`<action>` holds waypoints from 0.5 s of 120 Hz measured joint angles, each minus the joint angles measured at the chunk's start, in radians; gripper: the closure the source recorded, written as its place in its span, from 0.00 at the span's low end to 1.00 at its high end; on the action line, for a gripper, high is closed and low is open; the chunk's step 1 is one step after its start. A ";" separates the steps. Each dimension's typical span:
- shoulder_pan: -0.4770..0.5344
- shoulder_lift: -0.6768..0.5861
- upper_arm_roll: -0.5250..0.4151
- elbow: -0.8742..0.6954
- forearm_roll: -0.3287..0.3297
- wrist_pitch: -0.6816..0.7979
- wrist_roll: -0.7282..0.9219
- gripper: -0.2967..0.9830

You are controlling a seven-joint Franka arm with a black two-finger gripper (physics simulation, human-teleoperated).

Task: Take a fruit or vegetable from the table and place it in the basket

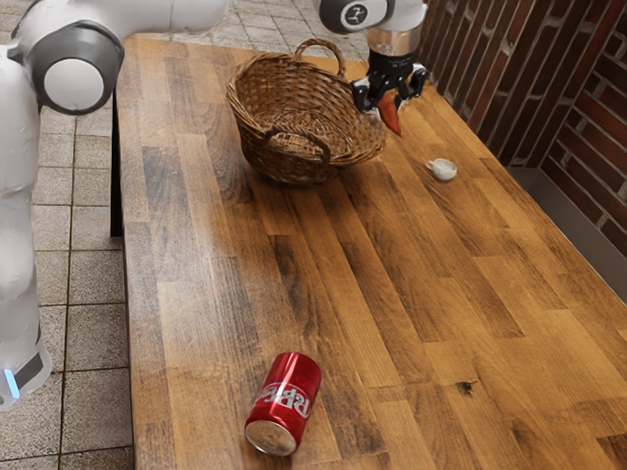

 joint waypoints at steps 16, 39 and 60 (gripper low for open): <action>0.152 0.010 0.004 0.001 -0.012 -0.033 0.045 0.65; 0.234 0.078 0.010 0.034 -0.036 -0.052 0.111 0.65; 0.275 0.153 0.009 0.125 -0.050 -0.054 0.166 0.65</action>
